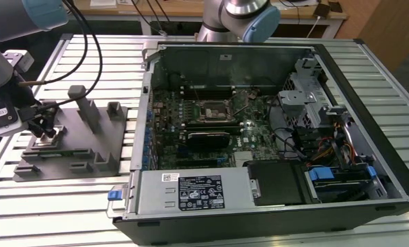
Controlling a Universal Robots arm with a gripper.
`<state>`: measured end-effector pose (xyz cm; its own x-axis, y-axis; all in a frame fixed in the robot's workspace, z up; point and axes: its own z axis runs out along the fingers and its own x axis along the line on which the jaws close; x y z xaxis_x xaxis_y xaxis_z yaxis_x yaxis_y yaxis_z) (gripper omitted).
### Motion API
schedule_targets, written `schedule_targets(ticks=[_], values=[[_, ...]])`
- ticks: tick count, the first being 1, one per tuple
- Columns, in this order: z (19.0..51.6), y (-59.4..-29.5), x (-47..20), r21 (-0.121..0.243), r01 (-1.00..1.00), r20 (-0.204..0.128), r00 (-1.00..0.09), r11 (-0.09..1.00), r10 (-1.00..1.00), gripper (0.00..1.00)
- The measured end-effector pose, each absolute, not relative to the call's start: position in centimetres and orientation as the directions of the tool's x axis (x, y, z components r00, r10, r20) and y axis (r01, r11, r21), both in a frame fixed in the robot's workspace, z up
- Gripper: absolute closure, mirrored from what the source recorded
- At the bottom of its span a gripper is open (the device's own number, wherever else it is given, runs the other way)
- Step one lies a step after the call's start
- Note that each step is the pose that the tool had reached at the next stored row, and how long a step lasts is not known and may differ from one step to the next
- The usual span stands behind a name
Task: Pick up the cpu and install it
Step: 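Pick up the cpu and move it towards the insertion slot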
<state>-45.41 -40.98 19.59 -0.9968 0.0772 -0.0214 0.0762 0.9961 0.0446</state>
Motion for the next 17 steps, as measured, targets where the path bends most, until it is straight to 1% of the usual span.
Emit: schedule_targets(ticks=[1,2,4,5,6,7,8,17], values=[[19.59,-40.98,-45.41,0.045,0.076,-0.021,-0.997,0.996,0.077,0.65],[19.59,-40.98,-45.41,0.045,0.076,-0.021,-0.997,0.996,0.077,0.65],[19.59,-40.97,-45.41,0.045,0.076,-0.021,-0.997,0.996,0.077,0.53],[19.59,-40.97,-45.41,0.045,0.076,-0.021,-0.997,0.996,0.077,0.53],[19.58,-40.97,-45.41,0.045,0.076,-0.021,-0.997,0.996,0.077,0.47],[19.59,-40.98,-45.41,0.045,0.076,-0.021,-0.997,0.996,0.077,0.47],[19.58,-40.97,-45.41,0.045,0.076,-0.021,-0.997,0.996,0.077,0.41],[19.15,-40.97,-45.56,0.045,0.058,-0.022,-0.998,0.997,0.059,0.41]])
